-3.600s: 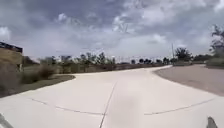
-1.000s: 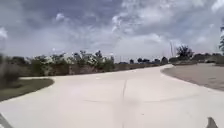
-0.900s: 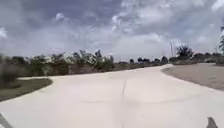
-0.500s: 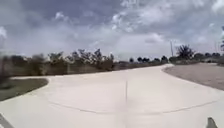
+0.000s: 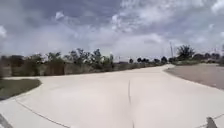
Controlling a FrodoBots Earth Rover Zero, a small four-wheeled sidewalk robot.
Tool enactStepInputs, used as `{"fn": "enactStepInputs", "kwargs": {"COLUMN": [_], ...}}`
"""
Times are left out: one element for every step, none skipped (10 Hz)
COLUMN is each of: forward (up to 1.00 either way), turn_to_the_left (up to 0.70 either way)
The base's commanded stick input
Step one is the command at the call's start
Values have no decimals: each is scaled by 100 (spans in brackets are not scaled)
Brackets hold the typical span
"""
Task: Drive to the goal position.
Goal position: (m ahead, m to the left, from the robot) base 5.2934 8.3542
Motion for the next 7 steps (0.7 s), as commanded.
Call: {"fn": "enactStepInputs", "kwargs": {"forward": [70,70,70,70,70,70,70], "turn_to_the_left": [32,35,35,35,35,35,35]}}
